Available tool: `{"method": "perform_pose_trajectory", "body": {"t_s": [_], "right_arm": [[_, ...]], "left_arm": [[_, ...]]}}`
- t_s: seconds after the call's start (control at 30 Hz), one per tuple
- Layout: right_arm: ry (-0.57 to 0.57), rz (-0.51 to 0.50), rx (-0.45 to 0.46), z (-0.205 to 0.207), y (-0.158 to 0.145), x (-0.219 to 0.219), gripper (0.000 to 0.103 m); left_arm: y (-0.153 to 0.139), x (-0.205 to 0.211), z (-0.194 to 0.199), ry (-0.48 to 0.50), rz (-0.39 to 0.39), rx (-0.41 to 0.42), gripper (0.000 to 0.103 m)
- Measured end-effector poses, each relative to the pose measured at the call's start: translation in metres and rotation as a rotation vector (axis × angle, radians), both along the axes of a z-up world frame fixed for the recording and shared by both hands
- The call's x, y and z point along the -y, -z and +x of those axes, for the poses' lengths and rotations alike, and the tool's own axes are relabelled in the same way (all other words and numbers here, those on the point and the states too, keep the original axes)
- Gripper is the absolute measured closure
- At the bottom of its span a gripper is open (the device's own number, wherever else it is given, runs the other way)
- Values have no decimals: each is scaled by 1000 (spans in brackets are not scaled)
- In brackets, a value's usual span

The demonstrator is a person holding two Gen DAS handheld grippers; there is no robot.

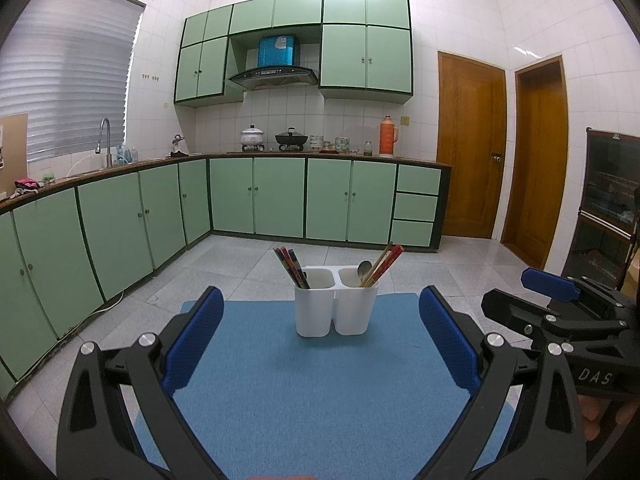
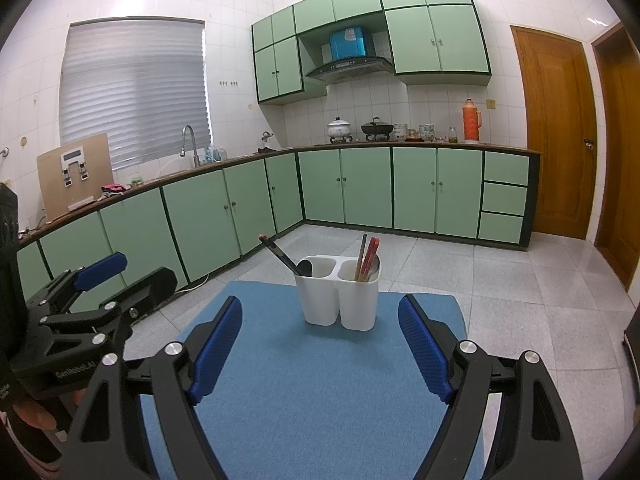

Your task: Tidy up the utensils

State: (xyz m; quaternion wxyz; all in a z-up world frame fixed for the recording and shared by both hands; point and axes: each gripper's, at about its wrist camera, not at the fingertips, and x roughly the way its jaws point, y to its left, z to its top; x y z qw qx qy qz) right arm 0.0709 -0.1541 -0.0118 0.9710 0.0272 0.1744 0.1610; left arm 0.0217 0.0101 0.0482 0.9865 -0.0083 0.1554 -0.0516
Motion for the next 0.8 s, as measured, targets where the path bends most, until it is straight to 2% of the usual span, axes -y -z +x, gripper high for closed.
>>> {"method": "perform_pose_trajectory", "body": {"t_s": [0.8], "right_arm": [[1,-1,-8,0,6,1,23]], "left_arm": [[0,4,5,-2,-11,-22,8]]}}
